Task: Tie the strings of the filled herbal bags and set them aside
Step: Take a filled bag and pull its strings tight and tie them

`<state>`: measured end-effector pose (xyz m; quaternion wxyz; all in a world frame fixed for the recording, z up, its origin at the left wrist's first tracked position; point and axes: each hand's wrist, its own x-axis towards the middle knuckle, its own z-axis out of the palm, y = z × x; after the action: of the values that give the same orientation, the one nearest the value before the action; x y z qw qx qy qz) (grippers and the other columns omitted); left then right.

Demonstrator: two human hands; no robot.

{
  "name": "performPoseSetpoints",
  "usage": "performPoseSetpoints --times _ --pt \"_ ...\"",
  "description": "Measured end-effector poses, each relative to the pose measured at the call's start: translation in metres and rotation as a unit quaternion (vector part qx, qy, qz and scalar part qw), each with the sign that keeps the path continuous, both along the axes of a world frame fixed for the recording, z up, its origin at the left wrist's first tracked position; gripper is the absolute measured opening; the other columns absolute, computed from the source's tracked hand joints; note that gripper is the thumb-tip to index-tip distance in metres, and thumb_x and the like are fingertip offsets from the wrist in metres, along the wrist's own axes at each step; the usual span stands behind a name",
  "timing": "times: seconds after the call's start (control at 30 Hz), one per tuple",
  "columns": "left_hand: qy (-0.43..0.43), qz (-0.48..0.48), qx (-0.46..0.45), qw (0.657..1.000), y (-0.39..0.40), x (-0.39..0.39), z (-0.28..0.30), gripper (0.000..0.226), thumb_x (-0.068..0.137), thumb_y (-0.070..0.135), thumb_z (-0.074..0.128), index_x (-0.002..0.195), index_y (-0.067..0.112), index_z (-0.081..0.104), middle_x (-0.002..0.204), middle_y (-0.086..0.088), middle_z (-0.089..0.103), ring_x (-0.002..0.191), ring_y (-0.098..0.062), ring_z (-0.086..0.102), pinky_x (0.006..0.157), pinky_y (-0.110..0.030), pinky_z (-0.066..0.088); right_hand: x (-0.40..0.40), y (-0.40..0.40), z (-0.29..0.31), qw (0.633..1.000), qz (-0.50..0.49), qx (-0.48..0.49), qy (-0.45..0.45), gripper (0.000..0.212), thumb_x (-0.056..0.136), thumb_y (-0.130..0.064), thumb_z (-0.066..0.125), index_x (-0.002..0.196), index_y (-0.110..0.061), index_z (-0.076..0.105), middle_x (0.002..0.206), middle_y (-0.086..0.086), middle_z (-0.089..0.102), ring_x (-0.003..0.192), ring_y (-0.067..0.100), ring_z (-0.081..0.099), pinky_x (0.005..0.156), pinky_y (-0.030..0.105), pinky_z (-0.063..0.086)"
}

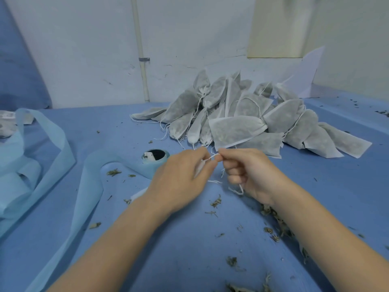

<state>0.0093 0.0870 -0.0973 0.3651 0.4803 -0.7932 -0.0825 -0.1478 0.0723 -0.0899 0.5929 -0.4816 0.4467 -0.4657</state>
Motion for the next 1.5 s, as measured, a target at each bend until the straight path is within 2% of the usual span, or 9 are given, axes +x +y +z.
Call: performPoseSetpoints --times 0.23,0.5,0.63,0.8,0.97,1.13,1.23,1.33,1.5 --pt "0.102 0.035 0.043 0.993 -0.006 -0.002 -0.002 0.017 0.096 0.022 0.047 0.081 0.019 0.055 0.068 0.014 0.056 0.065 0.005 0.049 0.062 -0.012 0.037 0.002 0.003 0.005 0.966 0.030 0.121 -0.226 0.008 0.074 -0.007 0.041 0.074 -0.008 0.049 0.045 -0.007 0.024 0.045 0.008 0.005 0.034 0.016 0.010" --pt "0.320 0.042 0.112 0.940 -0.004 -0.008 -0.004 0.010 0.089 0.016 0.060 0.081 0.022 0.058 0.073 0.015 0.066 0.072 0.007 0.057 0.070 -0.008 0.040 0.015 0.009 -0.003 0.943 0.127 0.081 -0.296 0.050 0.075 -0.001 0.040 0.104 -0.020 0.075 0.049 -0.004 0.031 0.047 0.008 0.010 0.037 0.016 0.012" --pt "0.330 0.087 0.087 0.936 -0.001 -0.010 -0.010 0.006 0.085 0.018 0.065 0.087 0.020 0.059 0.083 0.013 0.065 0.079 0.006 0.056 0.069 -0.005 0.038 0.019 0.008 -0.007 0.974 0.109 0.036 -0.195 0.056 0.086 0.003 0.032 0.117 -0.031 0.063 0.053 -0.003 0.035 0.047 0.008 0.011 0.039 0.017 0.013" --pt "0.305 0.099 0.032 0.947 0.002 -0.011 -0.010 0.007 0.087 0.021 0.063 0.081 0.018 0.060 0.077 0.015 0.063 0.073 0.001 0.054 0.064 -0.007 0.038 0.025 0.010 -0.007 0.996 0.071 -0.058 -0.015 0.062 0.086 0.003 0.033 0.112 -0.044 0.064 0.055 -0.002 0.038 0.045 0.008 0.020 0.041 0.018 0.018" --pt "0.310 0.078 0.055 0.946 0.003 -0.011 -0.010 0.013 0.091 0.026 0.059 0.082 0.019 0.064 0.077 0.019 0.064 0.074 0.002 0.056 0.065 -0.007 0.039 0.021 0.008 -0.010 0.964 0.025 -0.155 0.215 0.067 0.088 -0.002 0.038 0.119 -0.059 0.055 0.054 -0.009 0.041 0.055 0.010 0.035 0.050 0.017 0.032" --pt "0.303 0.099 0.068 0.946 0.000 -0.011 -0.011 0.012 0.091 0.025 0.059 0.086 0.018 0.067 0.076 0.018 0.067 0.079 0.006 0.058 0.067 -0.004 0.039 0.019 0.009 -0.011 0.927 0.033 -0.189 0.323 0.071 0.087 -0.006 0.041 0.118 -0.069 0.046 0.057 -0.009 0.044 0.064 0.010 0.043 0.060 0.023 0.038" --pt "0.292 0.111 0.074 0.947 -0.002 -0.013 -0.012 0.014 0.093 0.022 0.055 0.092 0.015 0.067 0.082 0.013 0.069 0.080 0.000 0.060 0.068 -0.006 0.039 0.020 0.011 -0.012 0.902 0.043 -0.221 0.367 0.064 0.089 -0.008 0.042 0.129 -0.057 0.043 0.064 -0.006 0.051 0.060 0.005 0.044 0.062 0.019 0.039" --pt "0.279 0.125 0.076 0.949 -0.003 -0.014 -0.011 0.017 0.095 0.020 0.051 0.094 0.012 0.066 0.084 0.006 0.068 0.081 -0.009 0.060 0.067 -0.013 0.039 0.026 0.013 -0.015 0.881 0.031 -0.269 0.388 0.042 0.092 -0.006 0.043 0.129 -0.026 0.044 0.065 -0.002 0.058 0.059 0.002 0.047 0.059 0.014 0.037" --pt "0.260 0.135 0.054 0.954 0.000 -0.016 -0.011 0.012 0.094 0.019 0.051 0.087 0.018 0.061 0.069 0.018 0.055 0.065 0.013 0.050 0.063 -0.001 0.034 0.040 0.017 -0.021 0.877 -0.031 -0.302 0.373 0.019 0.096 -0.011 0.046 0.109 -0.019 0.036 0.057 -0.014 0.052 0.057 -0.004 0.051 0.057 0.012 0.038"
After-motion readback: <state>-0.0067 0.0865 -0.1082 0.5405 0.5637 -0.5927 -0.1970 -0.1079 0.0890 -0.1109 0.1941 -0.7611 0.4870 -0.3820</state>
